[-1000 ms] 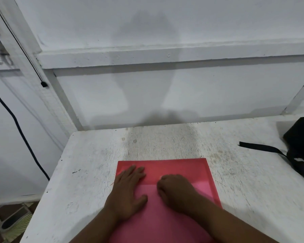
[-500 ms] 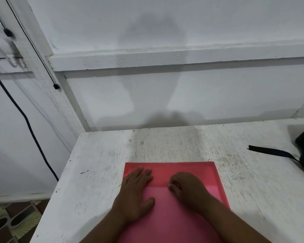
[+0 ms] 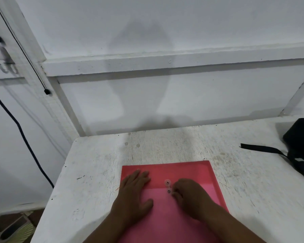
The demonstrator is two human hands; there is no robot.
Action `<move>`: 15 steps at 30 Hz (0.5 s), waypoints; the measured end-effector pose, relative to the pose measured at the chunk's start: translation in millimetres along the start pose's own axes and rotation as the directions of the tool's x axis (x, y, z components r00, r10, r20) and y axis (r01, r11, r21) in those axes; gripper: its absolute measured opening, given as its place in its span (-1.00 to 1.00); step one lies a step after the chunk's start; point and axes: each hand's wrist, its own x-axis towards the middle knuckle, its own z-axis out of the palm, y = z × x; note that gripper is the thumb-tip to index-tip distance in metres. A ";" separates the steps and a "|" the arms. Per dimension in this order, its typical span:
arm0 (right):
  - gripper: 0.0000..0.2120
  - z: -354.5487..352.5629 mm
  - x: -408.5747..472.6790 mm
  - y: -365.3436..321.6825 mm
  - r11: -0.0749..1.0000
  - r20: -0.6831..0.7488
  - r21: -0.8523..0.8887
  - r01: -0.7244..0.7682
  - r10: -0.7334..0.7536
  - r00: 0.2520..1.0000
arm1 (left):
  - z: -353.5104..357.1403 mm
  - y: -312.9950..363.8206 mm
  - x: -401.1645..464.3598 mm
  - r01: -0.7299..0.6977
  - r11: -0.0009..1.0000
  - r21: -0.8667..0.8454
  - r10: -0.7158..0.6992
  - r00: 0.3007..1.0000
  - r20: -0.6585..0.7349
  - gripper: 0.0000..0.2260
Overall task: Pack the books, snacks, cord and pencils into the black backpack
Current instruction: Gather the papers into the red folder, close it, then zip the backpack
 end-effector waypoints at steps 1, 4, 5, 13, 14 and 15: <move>-0.81 0.2 -1.2 -2.2 1.000 0.007 -0.016 -0.009 0.009 1.000 | 1.0 -0.4 -0.5 -0.002 1.000 -0.009 0.002 1.000 -0.005 -0.34; -0.79 1.3 -4.4 -11.0 0.997 0.010 -0.062 -0.044 0.045 0.999 | 1.8 -2.7 -2.5 -0.014 0.999 -0.044 0.013 1.000 -0.022 -0.34; -0.78 2.2 -5.6 -14.1 0.997 0.001 -0.063 -0.048 0.048 0.999 | 1.4 -3.0 -2.6 -0.020 0.999 -0.048 0.019 0.999 -0.026 -0.34; -0.76 1.5 -1.5 -27.9 1.000 -0.072 -0.018 -0.003 0.002 0.997 | -2.4 -0.1 0.2 -0.013 0.999 -0.049 0.015 0.999 0.029 -0.32; -0.81 1.1 1.8 -29.2 1.000 -0.080 -0.013 -0.003 0.002 0.997 | -2.9 -0.6 -0.2 -0.014 0.999 -0.046 0.016 0.999 0.036 -0.32; -0.83 0.4 5.1 -31.2 1.000 -0.080 -0.016 -0.015 0.014 0.997 | -3.2 -1.3 -0.2 -0.017 0.999 -0.044 0.019 0.999 0.042 -0.32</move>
